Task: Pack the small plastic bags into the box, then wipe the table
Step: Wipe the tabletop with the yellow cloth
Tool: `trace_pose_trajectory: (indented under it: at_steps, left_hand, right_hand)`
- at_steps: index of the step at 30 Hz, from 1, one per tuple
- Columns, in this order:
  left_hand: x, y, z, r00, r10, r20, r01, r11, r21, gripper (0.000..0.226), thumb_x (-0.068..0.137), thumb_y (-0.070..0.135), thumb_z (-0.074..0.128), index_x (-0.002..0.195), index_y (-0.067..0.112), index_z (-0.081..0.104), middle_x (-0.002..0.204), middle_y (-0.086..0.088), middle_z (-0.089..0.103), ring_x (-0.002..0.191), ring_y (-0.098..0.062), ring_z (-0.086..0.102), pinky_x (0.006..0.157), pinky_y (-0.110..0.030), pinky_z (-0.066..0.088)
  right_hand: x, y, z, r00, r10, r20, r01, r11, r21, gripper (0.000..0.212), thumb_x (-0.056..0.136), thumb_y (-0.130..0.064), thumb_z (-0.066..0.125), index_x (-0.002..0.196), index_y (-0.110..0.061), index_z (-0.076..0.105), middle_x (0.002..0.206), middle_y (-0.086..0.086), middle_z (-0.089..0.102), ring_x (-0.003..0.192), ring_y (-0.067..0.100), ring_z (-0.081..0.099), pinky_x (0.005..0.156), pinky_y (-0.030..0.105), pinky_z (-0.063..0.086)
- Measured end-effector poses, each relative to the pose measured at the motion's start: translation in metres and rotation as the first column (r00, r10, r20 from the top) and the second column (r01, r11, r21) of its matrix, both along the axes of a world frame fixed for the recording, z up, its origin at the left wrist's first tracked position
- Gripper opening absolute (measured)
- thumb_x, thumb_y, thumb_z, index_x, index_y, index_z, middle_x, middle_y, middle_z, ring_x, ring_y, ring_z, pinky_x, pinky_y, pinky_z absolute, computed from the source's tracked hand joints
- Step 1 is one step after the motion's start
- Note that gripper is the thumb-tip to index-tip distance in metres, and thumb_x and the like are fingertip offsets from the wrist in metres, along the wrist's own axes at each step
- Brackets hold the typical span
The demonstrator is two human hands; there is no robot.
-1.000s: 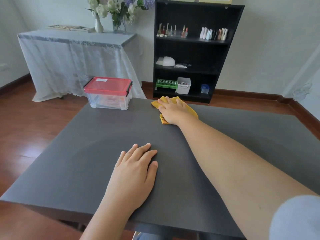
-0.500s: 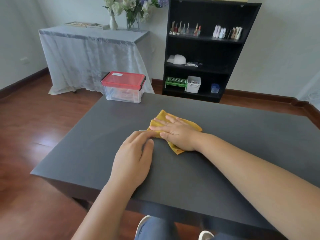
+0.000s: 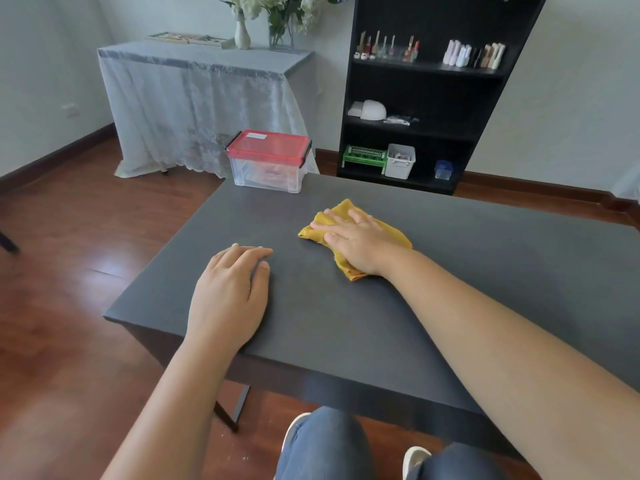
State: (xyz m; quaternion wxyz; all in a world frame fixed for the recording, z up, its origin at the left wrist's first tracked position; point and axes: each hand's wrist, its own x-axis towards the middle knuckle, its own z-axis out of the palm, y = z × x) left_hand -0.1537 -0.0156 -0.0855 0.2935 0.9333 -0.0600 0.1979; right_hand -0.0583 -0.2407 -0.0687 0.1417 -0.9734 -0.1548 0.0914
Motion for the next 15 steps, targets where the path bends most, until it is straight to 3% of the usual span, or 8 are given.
trace_pose_trajectory:
  at_steps: [4,8,12,15]
  left_hand:
    - [-0.002,0.001,0.003,0.998,0.024,0.061,-0.018,0.996,-0.087,0.026,0.098,0.022,0.046,0.113,0.023,0.067,0.112,0.007,0.064,0.113,-0.019,0.051,0.084,-0.024,0.034]
    - [-0.005,0.005,0.006,0.998,0.048,0.051,-0.037,0.982,-0.186,0.026,0.098,0.024,0.044,0.111,0.025,0.067,0.113,0.009,0.063,0.112,-0.016,0.051,0.084,-0.028,0.037]
    - [-0.005,0.015,0.006,1.0,0.02,0.013,-0.019,0.994,-0.109,0.028,0.099,0.027,0.043,0.114,0.025,0.066,0.118,0.008,0.061,0.115,-0.019,0.05,0.085,-0.029,0.036]
    - [-0.002,0.029,0.007,0.999,0.011,-0.042,-0.012,1.0,-0.023,0.03,0.099,0.03,0.042,0.12,0.025,0.063,0.125,0.004,0.059,0.12,-0.023,0.047,0.091,-0.034,0.038]
  right_hand:
    - [-0.039,0.04,-0.007,0.983,0.185,0.016,-0.184,0.983,-0.02,0.044,0.101,-0.048,0.017,0.144,-0.053,0.022,0.16,-0.02,0.003,0.148,0.022,-0.004,0.117,0.043,-0.007]
    - [-0.095,0.036,-0.015,0.949,0.304,0.086,-0.302,0.953,-0.033,0.046,0.098,-0.055,0.014,0.144,-0.056,0.017,0.159,-0.023,0.0,0.148,0.019,-0.006,0.117,0.042,-0.008]
    - [-0.126,-0.012,-0.017,0.971,0.22,0.092,-0.221,0.975,-0.005,0.045,0.098,-0.053,0.02,0.142,-0.059,0.016,0.152,-0.031,-0.002,0.146,0.011,-0.005,0.114,0.033,-0.008]
    - [-0.119,-0.043,-0.013,0.996,0.074,0.055,-0.072,0.997,-0.041,0.045,0.1,-0.048,0.022,0.144,-0.056,0.012,0.155,-0.027,0.0,0.147,0.013,-0.004,0.118,0.037,-0.003]
